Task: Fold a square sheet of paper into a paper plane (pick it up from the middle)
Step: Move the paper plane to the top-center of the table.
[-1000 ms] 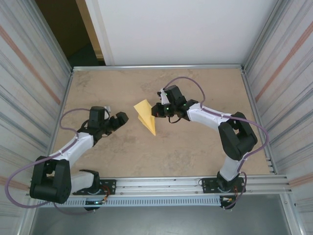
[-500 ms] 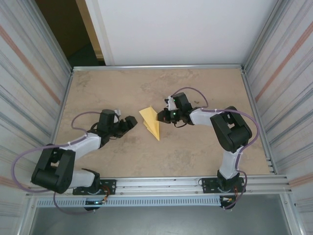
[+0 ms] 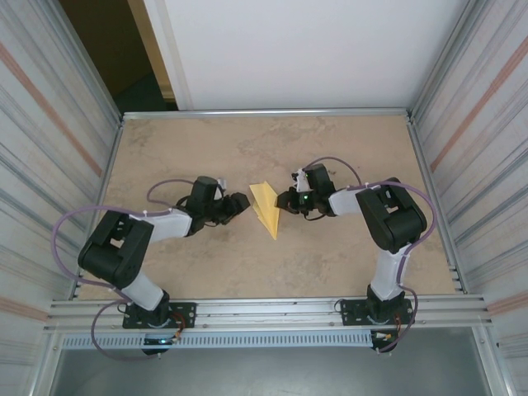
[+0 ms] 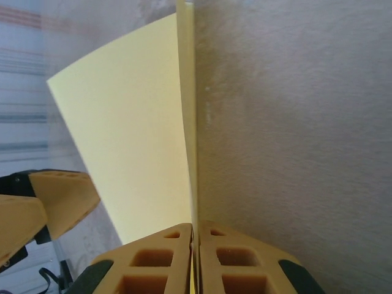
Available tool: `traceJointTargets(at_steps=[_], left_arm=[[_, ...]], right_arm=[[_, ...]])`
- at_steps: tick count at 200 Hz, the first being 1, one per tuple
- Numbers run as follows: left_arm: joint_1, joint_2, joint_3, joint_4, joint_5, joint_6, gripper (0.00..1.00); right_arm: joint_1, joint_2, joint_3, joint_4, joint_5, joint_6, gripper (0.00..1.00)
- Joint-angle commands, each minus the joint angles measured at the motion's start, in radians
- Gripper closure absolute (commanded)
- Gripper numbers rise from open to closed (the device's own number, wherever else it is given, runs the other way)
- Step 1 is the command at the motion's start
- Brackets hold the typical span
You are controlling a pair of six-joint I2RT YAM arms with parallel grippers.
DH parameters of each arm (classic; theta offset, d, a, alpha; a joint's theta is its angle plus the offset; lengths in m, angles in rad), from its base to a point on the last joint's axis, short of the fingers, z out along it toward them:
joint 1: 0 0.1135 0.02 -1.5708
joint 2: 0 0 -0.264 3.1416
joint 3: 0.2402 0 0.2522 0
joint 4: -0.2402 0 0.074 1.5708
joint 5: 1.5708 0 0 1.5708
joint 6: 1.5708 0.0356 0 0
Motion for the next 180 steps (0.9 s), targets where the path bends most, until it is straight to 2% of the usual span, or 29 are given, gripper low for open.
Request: traceJointTargets(at_steps=[1,39,123,147,180], left_arm=[[-0.012,0.021,0.035,0.021,0.019,-0.003,0.43],[-0.02,0.06,0.063,0.023,0.043,0.001,0.45],[-0.046,0.173,0.171,-0.05,0.097,-0.01,0.71],[-0.048,0.199,0.182,-0.02,0.117,-0.01,0.72],[-0.05,0.231,0.19,0.064,0.169,-0.021,0.63]], right_arm=[[-0.016,-0.037,-0.022,0.012,0.019,0.015,0.85],[-0.03,-0.051,-0.031,-0.012,0.029,-0.001,0.85],[-0.057,-0.02,-0.053,-0.011,0.046,0.03,0.87],[-0.058,-0.018,-0.052,-0.011,0.042,0.026,0.87],[-0.059,-0.018,-0.049,-0.018,0.04,0.024,0.87]])
